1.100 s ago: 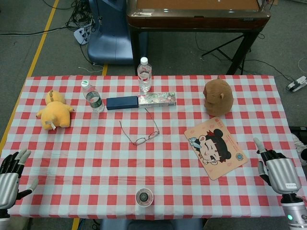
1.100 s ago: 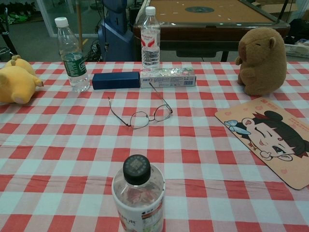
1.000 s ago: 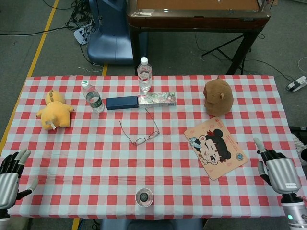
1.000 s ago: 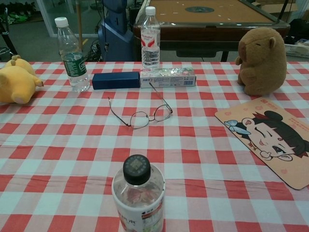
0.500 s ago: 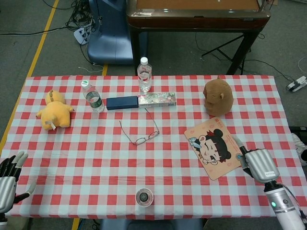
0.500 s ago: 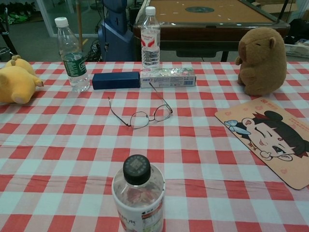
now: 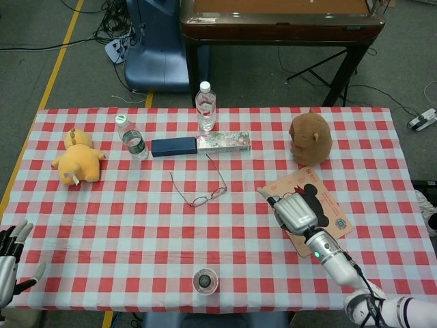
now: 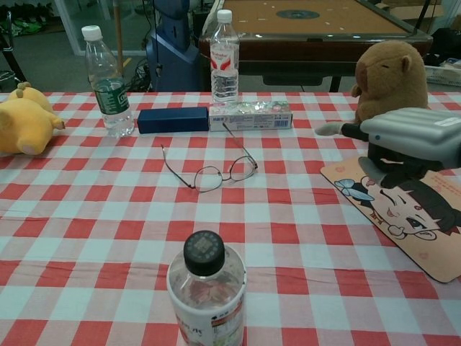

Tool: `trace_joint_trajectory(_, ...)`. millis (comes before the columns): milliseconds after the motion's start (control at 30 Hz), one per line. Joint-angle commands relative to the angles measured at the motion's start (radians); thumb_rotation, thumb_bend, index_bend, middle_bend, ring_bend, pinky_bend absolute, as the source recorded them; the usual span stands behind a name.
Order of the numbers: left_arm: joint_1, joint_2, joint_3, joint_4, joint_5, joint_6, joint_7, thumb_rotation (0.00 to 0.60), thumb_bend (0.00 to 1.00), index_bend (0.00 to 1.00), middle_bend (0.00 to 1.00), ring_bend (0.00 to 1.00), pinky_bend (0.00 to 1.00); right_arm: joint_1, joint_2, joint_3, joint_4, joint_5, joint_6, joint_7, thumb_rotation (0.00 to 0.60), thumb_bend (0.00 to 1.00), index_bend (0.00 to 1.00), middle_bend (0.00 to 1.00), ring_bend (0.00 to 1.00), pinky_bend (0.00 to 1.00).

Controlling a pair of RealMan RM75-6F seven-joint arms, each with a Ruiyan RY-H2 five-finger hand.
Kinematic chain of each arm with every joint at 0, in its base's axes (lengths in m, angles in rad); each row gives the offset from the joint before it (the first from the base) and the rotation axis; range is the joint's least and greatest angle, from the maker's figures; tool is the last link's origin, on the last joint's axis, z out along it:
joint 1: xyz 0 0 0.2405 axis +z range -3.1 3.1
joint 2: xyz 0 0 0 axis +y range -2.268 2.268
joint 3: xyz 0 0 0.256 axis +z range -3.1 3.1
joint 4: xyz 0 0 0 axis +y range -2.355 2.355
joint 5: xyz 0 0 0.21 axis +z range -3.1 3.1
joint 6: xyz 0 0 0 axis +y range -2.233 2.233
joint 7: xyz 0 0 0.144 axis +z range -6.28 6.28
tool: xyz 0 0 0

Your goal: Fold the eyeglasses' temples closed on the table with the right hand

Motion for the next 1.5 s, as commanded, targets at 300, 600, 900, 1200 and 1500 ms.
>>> trace_joint_trajectory(300, 0.014, 0.006, -0.001, 0.016, -0.011, 0.010, -0.019, 0.600, 0.32, 0.00, 0.00, 0.00, 0.00, 0.230, -0.244, 0.065, 0.158, 0.310, -0.124, -0.184, 0.600, 0.70, 0.00, 0.93, 0.99, 0.90)
trace_joint_trajectory(600, 0.019, 0.009, -0.005, 0.024, -0.024, 0.006, -0.027, 0.600, 0.32, 0.00, 0.00, 0.00, 0.00, 0.330, -0.336, 0.075, 0.277, 0.414, -0.144, -0.207, 0.600, 0.70, 0.00, 0.93, 0.99, 0.90)
trace_joint_trajectory(900, 0.030, 0.011, -0.008, 0.037, -0.045, 0.005, -0.038, 0.600, 0.32, 0.00, 0.00, 0.00, 0.00, 0.385, -0.379, 0.046, 0.367, 0.434, -0.169, -0.186, 0.600, 0.70, 0.00, 0.93, 0.99, 0.90)
trace_joint_trajectory(1200, 0.029, 0.005, -0.007, 0.042, -0.042, -0.002, -0.037, 0.600, 0.32, 0.00, 0.00, 0.00, 0.00, 0.335, -0.341, -0.045, 0.329, 0.347, -0.126, -0.136, 0.600, 0.70, 0.00, 0.93, 0.99, 0.90)
trace_joint_trajectory(1500, 0.027, 0.003, -0.004, 0.035, -0.034, -0.009, -0.022, 0.600, 0.32, 0.00, 0.00, 0.00, 0.00, 0.278, -0.292, -0.102, 0.294, 0.269, -0.075, -0.089, 0.600, 0.70, 0.00, 0.93, 0.99, 0.90)
